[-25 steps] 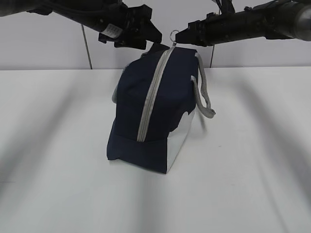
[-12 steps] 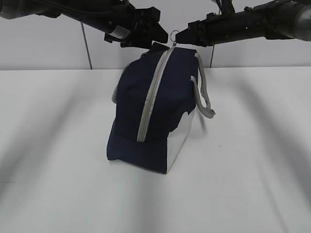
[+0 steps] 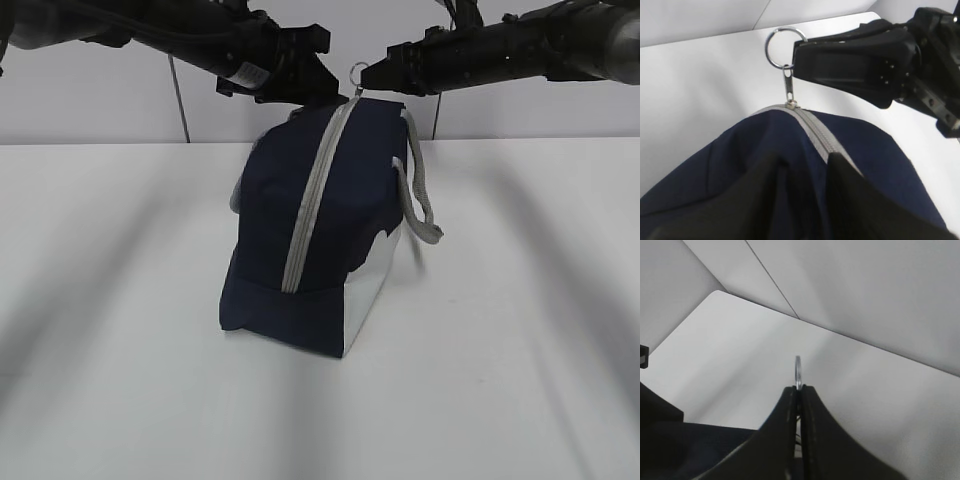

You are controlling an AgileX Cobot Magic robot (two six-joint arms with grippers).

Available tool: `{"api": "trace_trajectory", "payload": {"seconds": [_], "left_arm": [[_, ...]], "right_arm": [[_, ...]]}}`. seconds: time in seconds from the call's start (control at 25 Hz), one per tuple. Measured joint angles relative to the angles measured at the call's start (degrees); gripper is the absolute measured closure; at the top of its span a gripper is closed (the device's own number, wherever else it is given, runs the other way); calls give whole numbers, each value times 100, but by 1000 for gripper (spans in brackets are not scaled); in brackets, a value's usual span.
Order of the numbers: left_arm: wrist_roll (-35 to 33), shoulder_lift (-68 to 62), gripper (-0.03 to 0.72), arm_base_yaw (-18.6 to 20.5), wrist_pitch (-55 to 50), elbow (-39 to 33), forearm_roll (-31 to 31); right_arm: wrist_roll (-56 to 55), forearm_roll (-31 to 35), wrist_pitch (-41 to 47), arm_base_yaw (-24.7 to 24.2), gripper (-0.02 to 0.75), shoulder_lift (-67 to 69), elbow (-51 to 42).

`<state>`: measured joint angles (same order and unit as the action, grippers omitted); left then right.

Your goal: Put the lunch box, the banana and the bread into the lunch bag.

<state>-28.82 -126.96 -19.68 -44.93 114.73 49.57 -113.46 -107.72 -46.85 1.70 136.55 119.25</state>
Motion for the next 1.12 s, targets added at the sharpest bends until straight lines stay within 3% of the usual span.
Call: {"api": "trace_trajectory", "payload": {"seconds": [0.28,0.48,1.12], "left_arm": [[0,-24,534,0,7,0,5],[5,-24,673,0,7,0,10],[11,-19,681,10,-428,337,-29]], "right_arm": [[0,0,0,0,754,0,0],[0,0,0,0,754,0,0],[-402,0,-32,9,754,0,0]]}}
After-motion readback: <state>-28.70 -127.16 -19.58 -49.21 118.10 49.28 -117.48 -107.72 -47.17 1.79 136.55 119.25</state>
